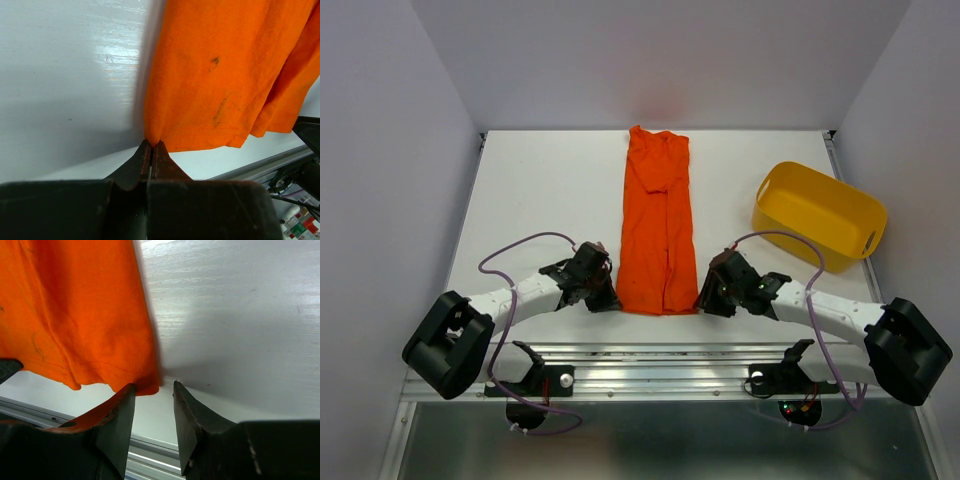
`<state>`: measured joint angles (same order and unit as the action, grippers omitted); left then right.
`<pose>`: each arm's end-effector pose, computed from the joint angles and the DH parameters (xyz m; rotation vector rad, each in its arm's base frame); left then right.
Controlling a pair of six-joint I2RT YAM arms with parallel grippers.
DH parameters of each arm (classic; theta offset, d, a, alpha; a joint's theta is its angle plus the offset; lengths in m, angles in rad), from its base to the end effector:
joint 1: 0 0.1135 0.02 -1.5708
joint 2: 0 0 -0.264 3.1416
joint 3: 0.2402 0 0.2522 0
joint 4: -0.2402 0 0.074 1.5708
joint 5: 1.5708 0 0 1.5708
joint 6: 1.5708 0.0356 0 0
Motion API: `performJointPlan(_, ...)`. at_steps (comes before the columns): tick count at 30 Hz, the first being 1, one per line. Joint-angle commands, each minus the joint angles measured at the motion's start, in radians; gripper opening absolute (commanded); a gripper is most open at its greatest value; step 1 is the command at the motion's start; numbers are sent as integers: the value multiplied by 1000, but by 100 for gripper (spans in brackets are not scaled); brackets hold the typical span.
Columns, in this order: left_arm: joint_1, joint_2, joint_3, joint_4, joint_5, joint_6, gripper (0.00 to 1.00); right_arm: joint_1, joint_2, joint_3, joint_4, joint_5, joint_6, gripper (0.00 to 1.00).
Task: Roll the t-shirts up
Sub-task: Roll the T-shirt to the center of the board.
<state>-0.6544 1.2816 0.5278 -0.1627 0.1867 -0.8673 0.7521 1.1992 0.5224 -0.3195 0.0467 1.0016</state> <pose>0.1790 -0.1457 0.1562 -0.1999 2.6715 -0.8081 0.1561 0.1438 0.1609 0.3522 2.6593 0.5691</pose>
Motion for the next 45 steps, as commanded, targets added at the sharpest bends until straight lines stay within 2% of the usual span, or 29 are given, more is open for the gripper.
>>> performJointPlan(1,-8,-22,18,-23,-13,-4,0,-7,-32,-5,42,18,31,41)
performJointPlan(5,-10,-22,20,-24,-18,-4,0,-7,-90,1,40,45,43,43)
performJointPlan(6,-10,-21,18,-24,-18,-4,0,-7,-93,4,40,48,37,47)
performJointPlan(7,-11,-19,20,-24,-20,-4,0,-7,-90,10,40,50,34,58)
performJointPlan(8,-11,-18,23,-24,-20,-4,0,-7,-79,11,39,47,29,61)
performJointPlan(12,-14,-8,29,-24,-20,-1,0,-7,-7,11,60,7,22,61)
performJointPlan(18,-17,-8,35,-27,-21,-6,0,-7,53,-12,102,-22,26,43)
performJointPlan(21,-19,-8,44,-32,-21,-7,0,-7,53,-12,111,-30,17,28)
performJointPlan(22,-21,-8,47,-37,-23,-7,0,-7,48,-7,111,-30,15,17)
performJointPlan(25,-21,-16,70,-55,-29,-12,0,-7,25,4,103,-22,14,1)
performJointPlan(35,-21,-31,190,-124,-69,-15,0,-7,-23,111,14,90,-7,1)
performJointPlan(45,-19,64,359,-150,-125,13,0,-16,66,258,-20,168,-60,1)
